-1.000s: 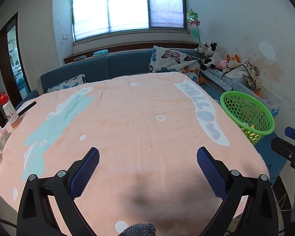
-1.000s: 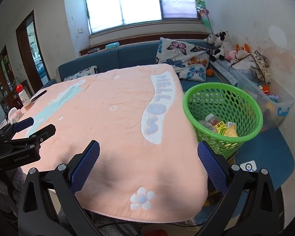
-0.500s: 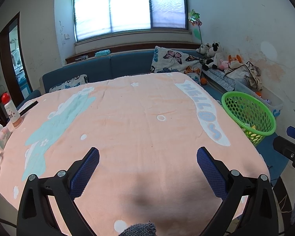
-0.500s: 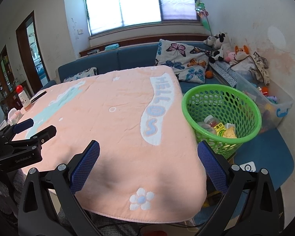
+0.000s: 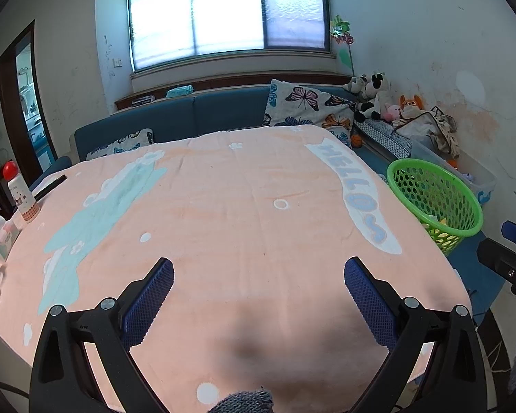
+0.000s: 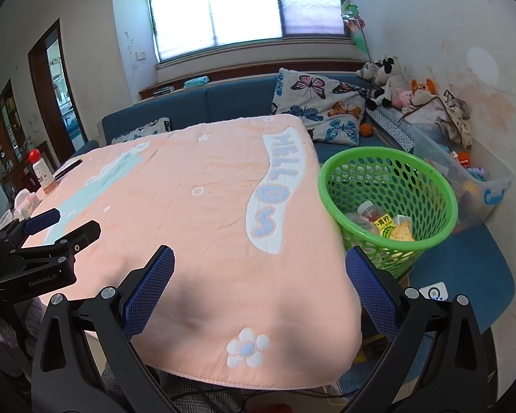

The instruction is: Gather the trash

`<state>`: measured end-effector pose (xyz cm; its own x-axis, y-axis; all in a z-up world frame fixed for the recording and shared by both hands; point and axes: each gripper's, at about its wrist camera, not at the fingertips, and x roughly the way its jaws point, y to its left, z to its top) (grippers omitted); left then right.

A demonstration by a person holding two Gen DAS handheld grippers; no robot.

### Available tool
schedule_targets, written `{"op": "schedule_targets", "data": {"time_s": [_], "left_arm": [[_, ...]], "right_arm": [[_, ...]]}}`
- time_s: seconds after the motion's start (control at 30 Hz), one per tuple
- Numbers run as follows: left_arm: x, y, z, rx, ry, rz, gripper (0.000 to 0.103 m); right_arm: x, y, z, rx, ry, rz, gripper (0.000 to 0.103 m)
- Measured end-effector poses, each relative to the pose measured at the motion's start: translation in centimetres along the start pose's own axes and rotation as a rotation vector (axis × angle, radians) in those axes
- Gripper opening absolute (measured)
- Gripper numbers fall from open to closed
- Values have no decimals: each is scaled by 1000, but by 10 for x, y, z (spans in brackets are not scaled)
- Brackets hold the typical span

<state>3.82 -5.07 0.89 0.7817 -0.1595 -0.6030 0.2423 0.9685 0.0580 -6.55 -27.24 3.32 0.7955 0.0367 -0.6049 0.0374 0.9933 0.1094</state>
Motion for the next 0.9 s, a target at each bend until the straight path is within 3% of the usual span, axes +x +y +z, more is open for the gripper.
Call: {"op": "schedule_targets", "data": {"time_s": [0.9], "left_arm": [[-13,-6,-3,-20,-44,8,96]], "right_arm": [[0,12,-5,-12,-18,13,99]]}}
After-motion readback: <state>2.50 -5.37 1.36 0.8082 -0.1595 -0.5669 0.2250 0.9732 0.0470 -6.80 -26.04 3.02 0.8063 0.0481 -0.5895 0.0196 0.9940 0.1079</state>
